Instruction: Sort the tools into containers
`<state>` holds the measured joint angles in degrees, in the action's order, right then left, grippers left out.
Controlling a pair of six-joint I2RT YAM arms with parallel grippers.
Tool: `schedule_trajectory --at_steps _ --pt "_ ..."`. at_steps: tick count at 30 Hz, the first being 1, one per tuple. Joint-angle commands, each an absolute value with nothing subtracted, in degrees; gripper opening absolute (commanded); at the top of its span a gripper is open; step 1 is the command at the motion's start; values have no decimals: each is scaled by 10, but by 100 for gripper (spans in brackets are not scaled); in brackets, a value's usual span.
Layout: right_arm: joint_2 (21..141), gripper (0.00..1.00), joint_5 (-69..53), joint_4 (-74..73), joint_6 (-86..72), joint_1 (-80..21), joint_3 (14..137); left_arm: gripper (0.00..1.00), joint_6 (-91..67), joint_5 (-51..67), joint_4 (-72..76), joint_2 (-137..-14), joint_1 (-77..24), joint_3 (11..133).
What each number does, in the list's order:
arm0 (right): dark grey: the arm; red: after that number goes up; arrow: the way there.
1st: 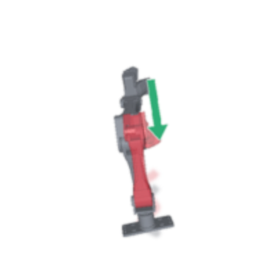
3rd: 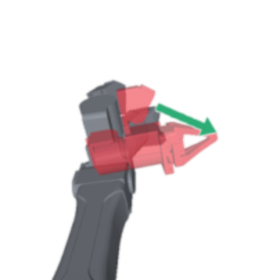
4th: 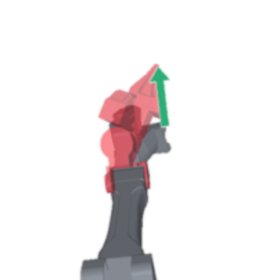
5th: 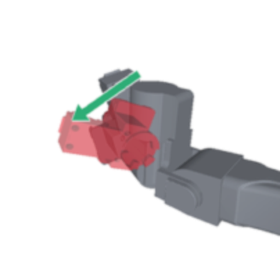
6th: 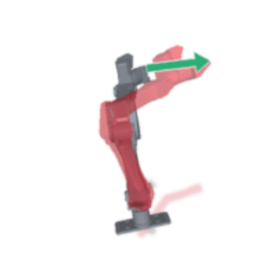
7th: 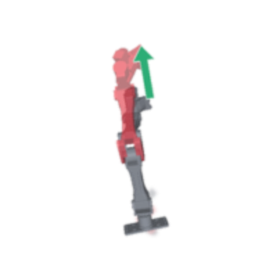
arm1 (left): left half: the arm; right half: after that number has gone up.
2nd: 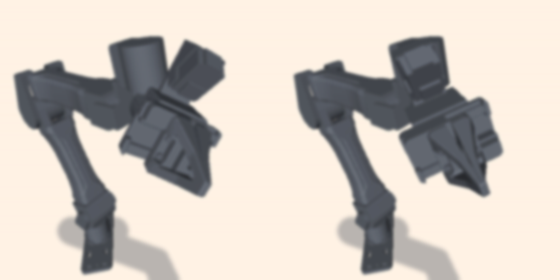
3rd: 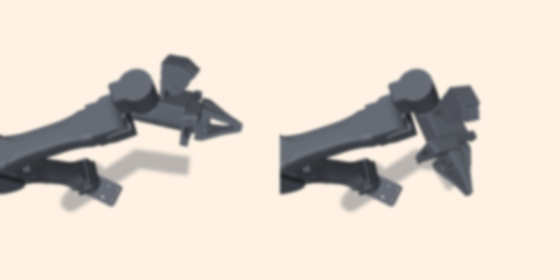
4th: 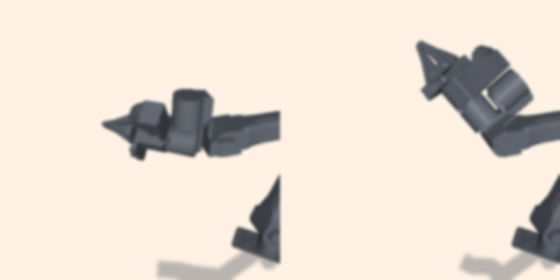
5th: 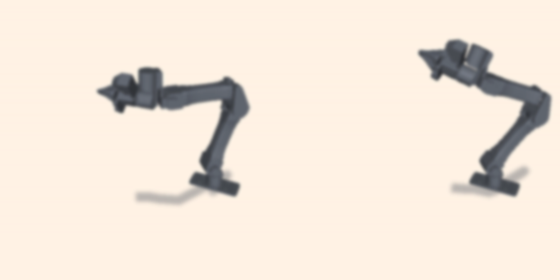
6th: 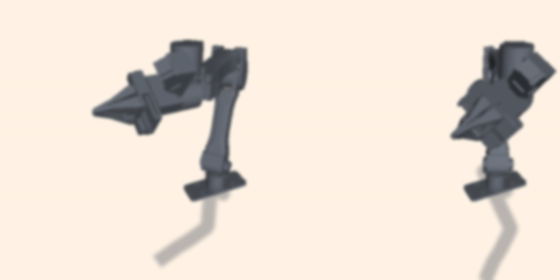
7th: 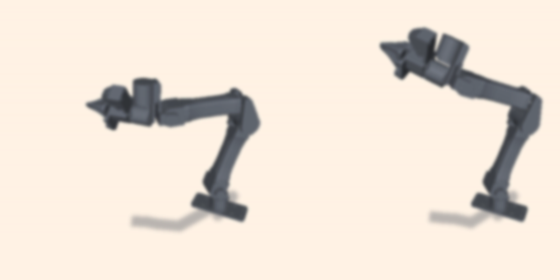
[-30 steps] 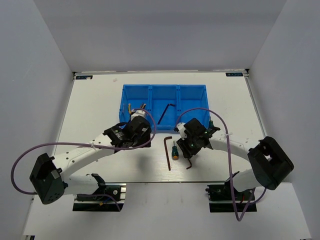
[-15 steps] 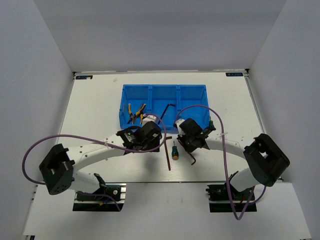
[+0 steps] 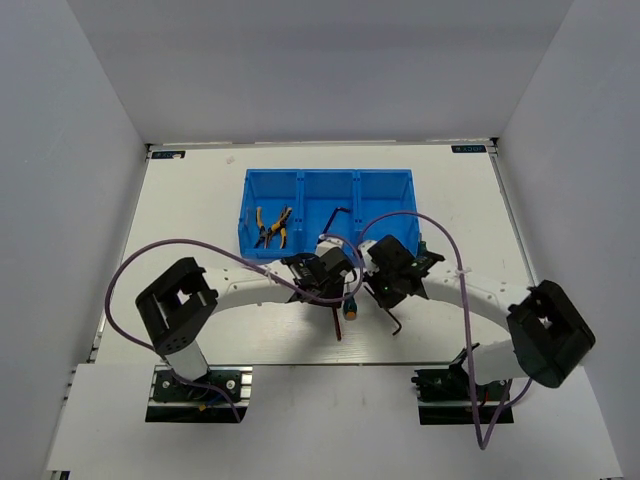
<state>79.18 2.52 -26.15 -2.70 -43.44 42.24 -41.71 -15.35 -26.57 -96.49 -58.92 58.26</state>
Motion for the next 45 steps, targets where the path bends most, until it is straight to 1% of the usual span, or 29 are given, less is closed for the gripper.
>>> schedule_trajectory --at_steps 1,6,10,12,15,16,19,21,22,25,28,29,32,33,34,36,38,40,44,45 --pt "738 0 -19 -315 -9 -425 464 62 -412 -161 -250 -960 -592 617" --pt "723 0 -52 -335 -3 -413 529 62 -417 -172 -257 -960 -592 617" --pt "756 0 -83 -327 -4 -405 590 62 -431 -172 -257 -947 -592 617" --pt "771 0 -92 -316 -4 -402 627 62 -431 -172 -262 -921 -592 605" --pt "813 0 -88 -294 -2 -399 679 62 -442 -178 -268 -893 -592 585" --pt "844 0 -83 -282 -3 -394 688 62 -447 -184 -268 -874 -592 580" --pt "914 0 -66 -259 -14 -385 767 61 -460 -184 -268 -860 -592 563" --pt "942 0 -60 -258 -38 -381 799 61 -465 -184 -273 -846 -592 556" --pt "985 0 -48 -252 -43 -377 842 61 -465 -184 -273 -846 -592 556" --pt "1042 0 -27 -245 -68 -376 901 61 -477 -189 -273 -831 -592 545" --pt "1080 0 -5 -219 -59 -375 919 61 -483 -194 -262 -832 -592 545" --pt "1087 0 15 -207 -54 -376 935 61 -483 -194 -262 -838 -592 551" --pt "1116 0 18 -208 -33 -374 950 61 -483 -188 -262 -874 -592 567" --pt "1121 22 17 -209 -29 -371 949 61 -483 -188 -262 -882 -592 573" --pt "1115 31 11 -210 -30 -367 947 61 -483 -188 -262 -889 -592 573" --pt "1106 43 -21 -221 -36 -360 941 60 -483 -183 -244 -909 -592 579" --pt "1086 46 -45 -240 -55 -342 948 58 -483 -183 -244 -925 -592 585" --pt "1070 46 -65 -268 -92 -325 965 56 -483 -178 -244 -945 -592 599" --pt "995 40 -87 -325 -104 -287 950 54 -483 -178 -239 -970 -592 613" --pt "985 40 -95 -335 -101 -268 938 52 -483 -184 -239 -980 -592 627"
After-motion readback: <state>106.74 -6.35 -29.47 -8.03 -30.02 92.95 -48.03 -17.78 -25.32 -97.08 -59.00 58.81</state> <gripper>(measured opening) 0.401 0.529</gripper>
